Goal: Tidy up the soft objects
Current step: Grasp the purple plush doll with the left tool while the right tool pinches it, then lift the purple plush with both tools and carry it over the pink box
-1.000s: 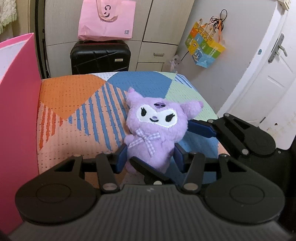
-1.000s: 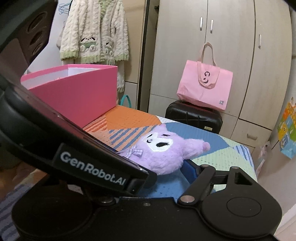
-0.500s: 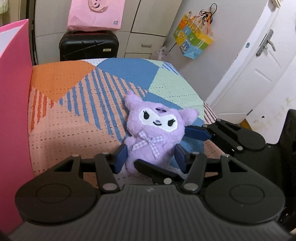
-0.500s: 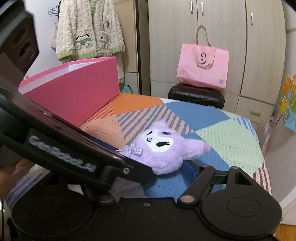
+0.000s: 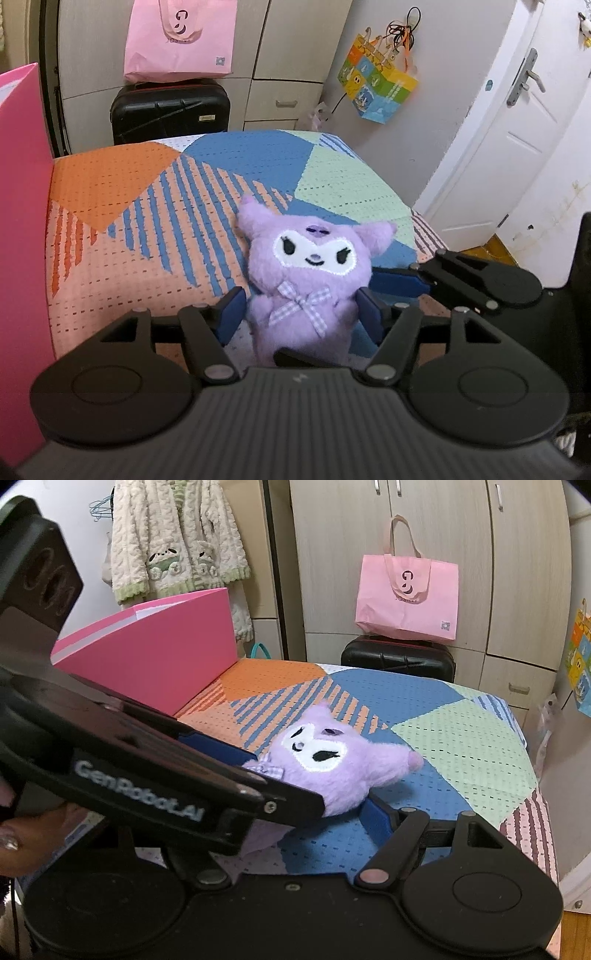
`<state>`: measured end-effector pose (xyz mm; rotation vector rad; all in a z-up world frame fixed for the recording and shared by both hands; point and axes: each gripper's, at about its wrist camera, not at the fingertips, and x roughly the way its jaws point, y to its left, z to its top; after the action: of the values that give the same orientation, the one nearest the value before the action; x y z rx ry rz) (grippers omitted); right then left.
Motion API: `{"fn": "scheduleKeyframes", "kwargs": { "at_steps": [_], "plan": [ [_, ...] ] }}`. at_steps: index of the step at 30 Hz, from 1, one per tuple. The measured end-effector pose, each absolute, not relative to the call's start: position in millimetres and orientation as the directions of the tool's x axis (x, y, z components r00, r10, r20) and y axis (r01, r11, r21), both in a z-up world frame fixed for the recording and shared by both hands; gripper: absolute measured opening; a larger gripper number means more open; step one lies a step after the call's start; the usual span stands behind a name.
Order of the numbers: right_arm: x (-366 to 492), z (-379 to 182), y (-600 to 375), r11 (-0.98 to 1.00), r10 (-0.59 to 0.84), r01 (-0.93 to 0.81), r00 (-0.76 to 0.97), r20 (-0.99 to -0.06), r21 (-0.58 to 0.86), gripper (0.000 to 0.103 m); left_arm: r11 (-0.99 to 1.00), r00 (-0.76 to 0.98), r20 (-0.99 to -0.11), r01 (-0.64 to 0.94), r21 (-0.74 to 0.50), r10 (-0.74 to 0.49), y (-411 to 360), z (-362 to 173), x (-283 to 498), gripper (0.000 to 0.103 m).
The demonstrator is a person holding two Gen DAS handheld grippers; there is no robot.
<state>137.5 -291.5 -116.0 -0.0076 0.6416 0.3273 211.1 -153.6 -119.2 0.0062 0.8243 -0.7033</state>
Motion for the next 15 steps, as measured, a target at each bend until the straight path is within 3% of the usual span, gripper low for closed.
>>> {"fn": "scheduleKeyframes", "kwargs": {
  "at_steps": [6,11,15],
  "plan": [
    [136.6,-113.4,-295.7,0.948,0.311,-0.29,0.742,-0.594,0.133,0.078,0.762,0.47,-0.658,0.595,-0.257,-0.589,-155.4,-122.2,211.3,0.063],
    [133.8,-113.2,-292.2,0.95,0.308,-0.282,0.752,-0.583,0.138,0.056,0.783,0.479,-0.672,0.568,-0.254,-0.566,-154.7,-120.4,204.8,0.055],
    [131.6,-112.5,-289.4,0.952,0.304,-0.264,0.758,-0.576,0.155,0.053,0.804,0.519,-0.669,0.558,-0.206,-0.531,-156.4,-116.6,192.1,0.053]
  ]
}}
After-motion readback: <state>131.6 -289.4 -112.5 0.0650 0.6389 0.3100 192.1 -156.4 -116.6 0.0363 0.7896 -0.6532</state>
